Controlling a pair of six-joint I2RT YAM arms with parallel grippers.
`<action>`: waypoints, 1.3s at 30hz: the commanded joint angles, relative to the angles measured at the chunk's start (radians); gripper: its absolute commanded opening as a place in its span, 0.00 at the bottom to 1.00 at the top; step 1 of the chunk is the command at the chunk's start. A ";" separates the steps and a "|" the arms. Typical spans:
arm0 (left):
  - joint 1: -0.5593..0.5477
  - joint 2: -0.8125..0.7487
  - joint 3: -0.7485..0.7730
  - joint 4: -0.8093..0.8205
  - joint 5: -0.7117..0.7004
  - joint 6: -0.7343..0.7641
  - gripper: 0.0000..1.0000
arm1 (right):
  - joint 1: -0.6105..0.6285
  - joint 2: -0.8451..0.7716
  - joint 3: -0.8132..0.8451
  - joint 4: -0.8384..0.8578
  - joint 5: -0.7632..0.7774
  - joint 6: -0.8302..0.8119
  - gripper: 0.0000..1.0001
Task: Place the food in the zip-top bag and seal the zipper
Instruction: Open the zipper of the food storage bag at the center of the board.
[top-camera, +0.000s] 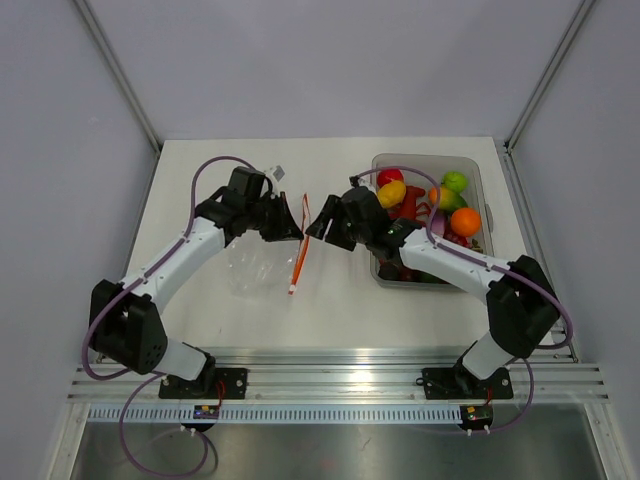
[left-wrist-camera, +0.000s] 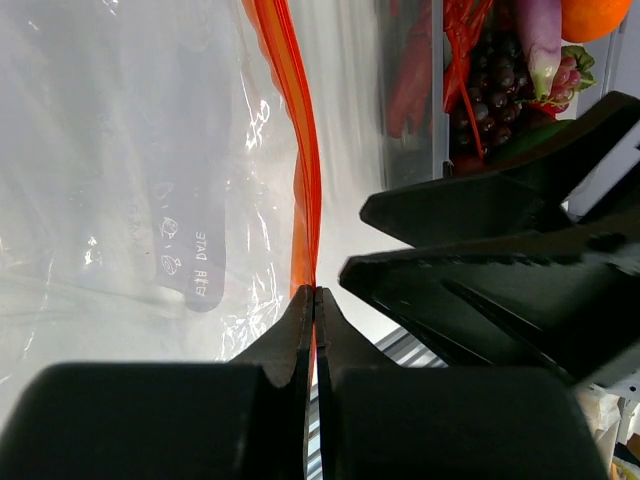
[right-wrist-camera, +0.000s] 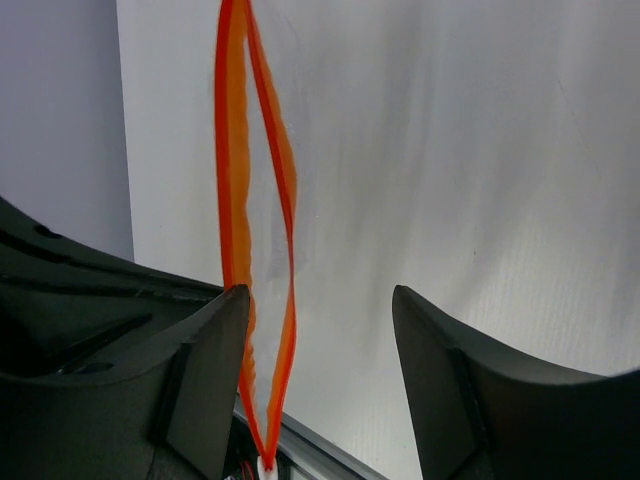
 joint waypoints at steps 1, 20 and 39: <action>-0.004 -0.052 -0.002 0.017 0.031 0.013 0.00 | 0.008 0.029 0.016 0.039 -0.006 0.021 0.67; 0.001 -0.066 0.170 -0.238 -0.144 0.160 0.00 | 0.010 0.035 0.111 -0.142 0.090 -0.068 0.00; -0.246 -0.079 0.184 -0.210 -0.670 0.022 0.26 | 0.072 0.078 0.314 -0.388 0.150 -0.009 0.00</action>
